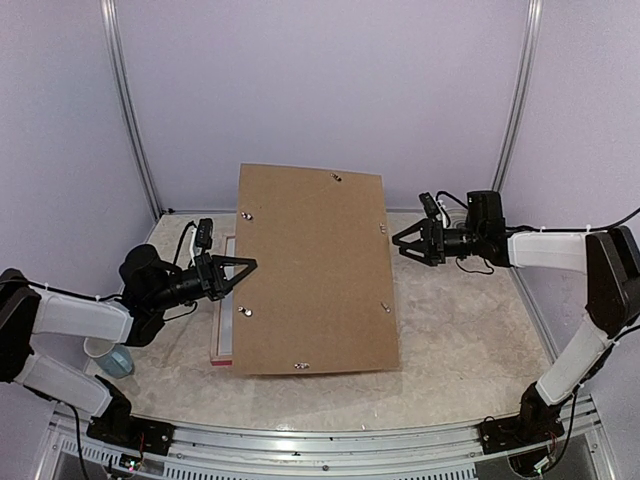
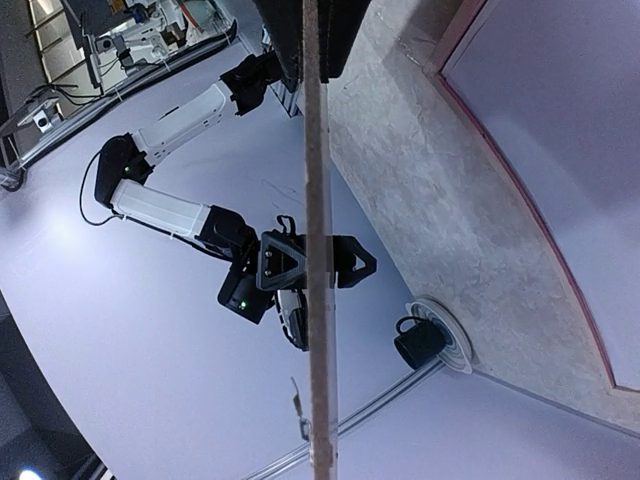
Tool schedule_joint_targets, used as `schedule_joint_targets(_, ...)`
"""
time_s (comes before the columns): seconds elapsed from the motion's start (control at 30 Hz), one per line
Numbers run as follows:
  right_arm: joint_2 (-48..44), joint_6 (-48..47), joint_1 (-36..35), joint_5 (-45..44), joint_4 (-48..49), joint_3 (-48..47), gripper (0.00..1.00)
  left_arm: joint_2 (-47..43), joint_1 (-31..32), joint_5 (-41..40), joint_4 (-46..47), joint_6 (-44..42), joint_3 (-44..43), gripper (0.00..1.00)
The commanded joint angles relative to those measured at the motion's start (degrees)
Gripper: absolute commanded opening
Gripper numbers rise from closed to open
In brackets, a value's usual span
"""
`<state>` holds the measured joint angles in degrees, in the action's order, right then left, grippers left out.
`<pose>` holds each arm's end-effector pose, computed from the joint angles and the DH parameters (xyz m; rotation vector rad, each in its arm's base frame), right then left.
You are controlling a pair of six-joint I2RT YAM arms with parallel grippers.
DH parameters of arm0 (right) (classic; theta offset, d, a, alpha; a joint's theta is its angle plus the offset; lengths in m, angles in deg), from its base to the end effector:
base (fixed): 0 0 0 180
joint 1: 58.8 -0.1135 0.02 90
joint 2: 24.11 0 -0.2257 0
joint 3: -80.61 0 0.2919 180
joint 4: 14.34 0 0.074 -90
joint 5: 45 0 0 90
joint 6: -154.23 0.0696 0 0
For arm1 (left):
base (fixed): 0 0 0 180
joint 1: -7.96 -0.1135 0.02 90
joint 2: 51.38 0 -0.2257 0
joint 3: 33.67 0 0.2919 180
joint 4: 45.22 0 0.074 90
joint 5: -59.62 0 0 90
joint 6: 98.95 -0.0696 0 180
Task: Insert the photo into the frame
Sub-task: Pass from the left arm to the right
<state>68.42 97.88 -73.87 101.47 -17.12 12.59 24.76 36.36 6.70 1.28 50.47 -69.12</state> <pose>0.3668 0.1588 0.1663 -0.3306 2.1287 1.5161 0.2581 -0.1873 0.1554 0.1480 1.7422 -1.6544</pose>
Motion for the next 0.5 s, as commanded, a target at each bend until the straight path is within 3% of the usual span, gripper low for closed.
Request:
schedule_joint_targets(0.0, -1.8, 1.9, -0.2, 6.7, 4.5, 2.9, 0.87, -0.4, -0.6, -0.2, 7.8, 1.5, 0.5, 0.0)
schedule_joint_targets(0.23, 1.8, 4.4, -4.5, 10.4, 11.3, 3.9, 0.87, 1.2, -0.8, -0.4, 11.6, 3.7, 1.6, 0.0)
schedule_joint_targets(0.47, 7.2, 14.5, -6.7, 13.6, 28.9, 5.5, 0.82, 2.2, -0.8, -0.4, 13.9, 5.3, 2.6, 0.0)
